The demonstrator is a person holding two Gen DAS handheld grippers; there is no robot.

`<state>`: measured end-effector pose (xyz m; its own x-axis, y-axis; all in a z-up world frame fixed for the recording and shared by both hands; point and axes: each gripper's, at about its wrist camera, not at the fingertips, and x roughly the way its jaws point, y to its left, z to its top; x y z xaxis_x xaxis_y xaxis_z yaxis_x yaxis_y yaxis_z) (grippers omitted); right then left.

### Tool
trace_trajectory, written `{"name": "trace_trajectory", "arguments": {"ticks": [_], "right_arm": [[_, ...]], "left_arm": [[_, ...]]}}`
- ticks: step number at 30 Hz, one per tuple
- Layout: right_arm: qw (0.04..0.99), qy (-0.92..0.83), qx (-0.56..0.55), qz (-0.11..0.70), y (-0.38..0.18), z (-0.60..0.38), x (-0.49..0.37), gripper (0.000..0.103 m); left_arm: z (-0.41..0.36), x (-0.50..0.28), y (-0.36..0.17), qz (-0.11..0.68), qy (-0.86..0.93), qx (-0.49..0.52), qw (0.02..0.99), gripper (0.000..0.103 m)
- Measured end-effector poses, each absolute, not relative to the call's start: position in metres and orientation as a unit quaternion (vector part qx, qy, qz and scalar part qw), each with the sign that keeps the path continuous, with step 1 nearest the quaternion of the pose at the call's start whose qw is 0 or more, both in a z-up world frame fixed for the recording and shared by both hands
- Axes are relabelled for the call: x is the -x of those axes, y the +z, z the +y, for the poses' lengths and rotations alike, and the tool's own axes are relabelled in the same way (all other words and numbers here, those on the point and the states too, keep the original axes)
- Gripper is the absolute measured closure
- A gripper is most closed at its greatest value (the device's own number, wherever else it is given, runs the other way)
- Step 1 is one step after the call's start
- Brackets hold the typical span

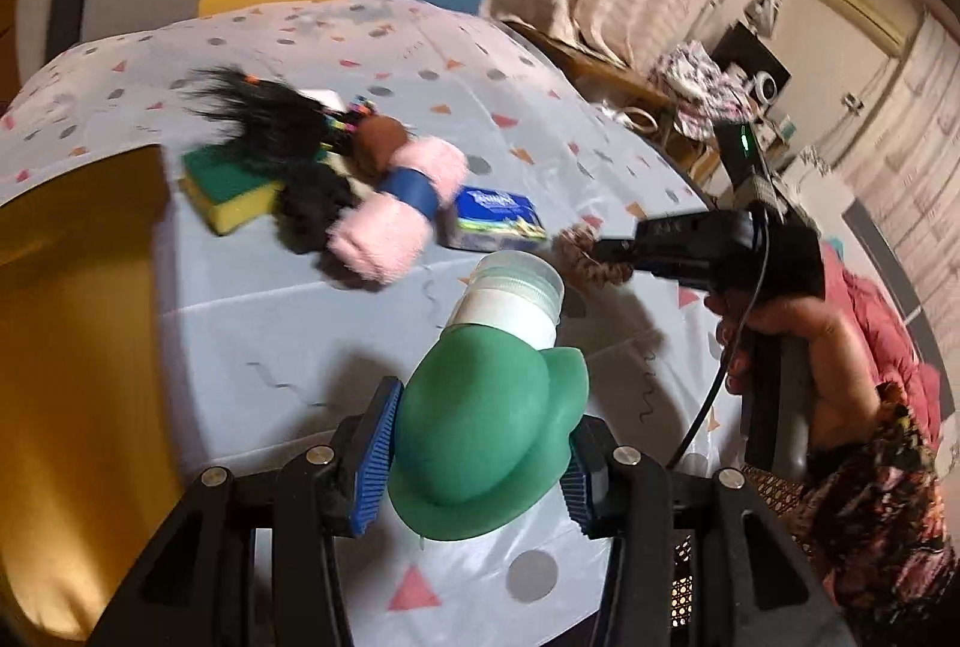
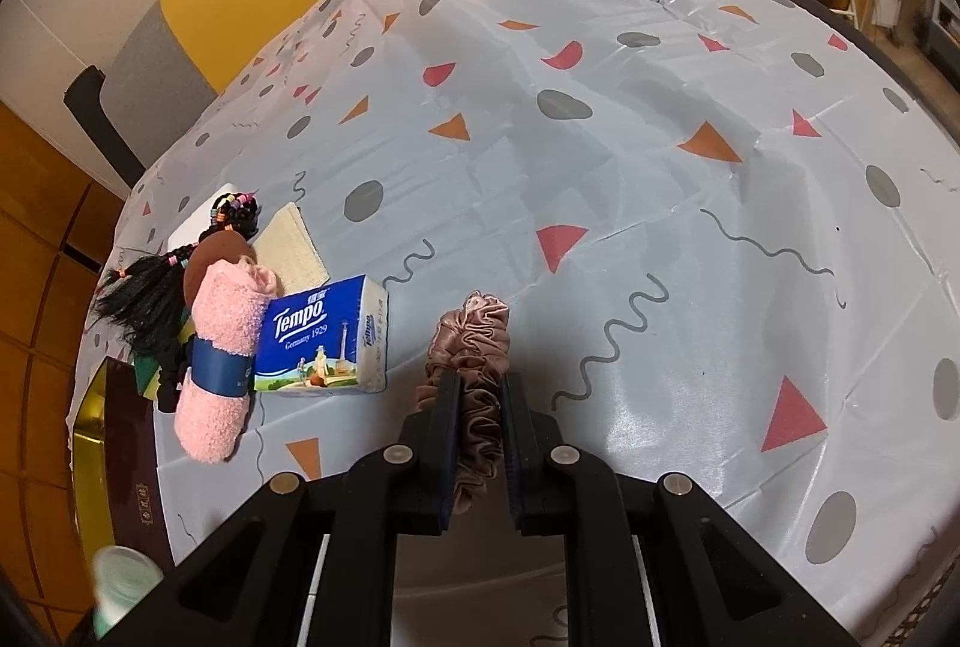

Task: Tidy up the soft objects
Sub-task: 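Carry the green cup into the gold tray and open the left gripper while right holds scrunchie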

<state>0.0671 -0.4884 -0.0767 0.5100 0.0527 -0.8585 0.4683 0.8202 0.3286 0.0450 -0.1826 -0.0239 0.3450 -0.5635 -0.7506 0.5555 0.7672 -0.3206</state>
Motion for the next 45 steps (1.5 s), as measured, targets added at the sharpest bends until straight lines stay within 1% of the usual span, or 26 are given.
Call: {"name": "trace_trajectory", "arguments": {"ticks": [7, 16, 21, 26, 34, 35, 36, 38, 42, 45], "right_arm": [[0.836, -0.117, -0.254, 0.473, -0.073, -0.481, -0.069, 0.090], [0.853, -0.108, -0.228, 0.457, -0.065, -0.471, -0.070, 0.090], [0.865, -0.098, -0.215, 0.442, -0.057, -0.464, -0.070, 0.090], [0.873, -0.075, -0.231, 0.422, -0.051, -0.457, -0.065, 0.090], [0.881, -0.055, -0.232, 0.409, -0.048, -0.450, -0.066, 0.090], [0.881, -0.053, -0.233, 0.408, -0.048, -0.450, -0.066, 0.090], [0.881, -0.051, -0.234, 0.407, -0.049, -0.450, -0.066, 0.090], [0.882, -0.046, -0.232, 0.408, -0.049, -0.448, -0.067, 0.090], [0.882, -0.039, -0.229, 0.409, -0.050, -0.445, -0.069, 0.090], [0.887, -0.030, -0.227, 0.401, -0.047, -0.443, -0.069, 0.090]], "left_arm": [[-0.124, -0.064, -0.006, 0.442, -0.290, 0.034, 0.848, 0.055], [-0.048, -0.102, -0.009, 0.444, -0.205, 0.058, 0.870, 0.055], [-0.008, -0.136, -0.020, 0.473, -0.156, 0.061, 0.865, 0.055], [0.033, -0.166, -0.032, 0.491, -0.114, 0.086, 0.860, 0.055], [0.069, -0.209, -0.046, 0.508, -0.044, 0.075, 0.857, 0.054], [0.073, -0.214, -0.048, 0.510, -0.036, 0.077, 0.856, 0.053], [0.076, -0.219, -0.050, 0.511, -0.027, 0.078, 0.856, 0.048], [0.079, -0.226, -0.053, 0.514, -0.010, 0.079, 0.854, 0.047], [0.082, -0.230, -0.058, 0.523, -0.020, 0.095, 0.847, 0.046], [0.084, -0.217, -0.053, 0.511, -0.024, 0.116, 0.852, 0.046]]}}
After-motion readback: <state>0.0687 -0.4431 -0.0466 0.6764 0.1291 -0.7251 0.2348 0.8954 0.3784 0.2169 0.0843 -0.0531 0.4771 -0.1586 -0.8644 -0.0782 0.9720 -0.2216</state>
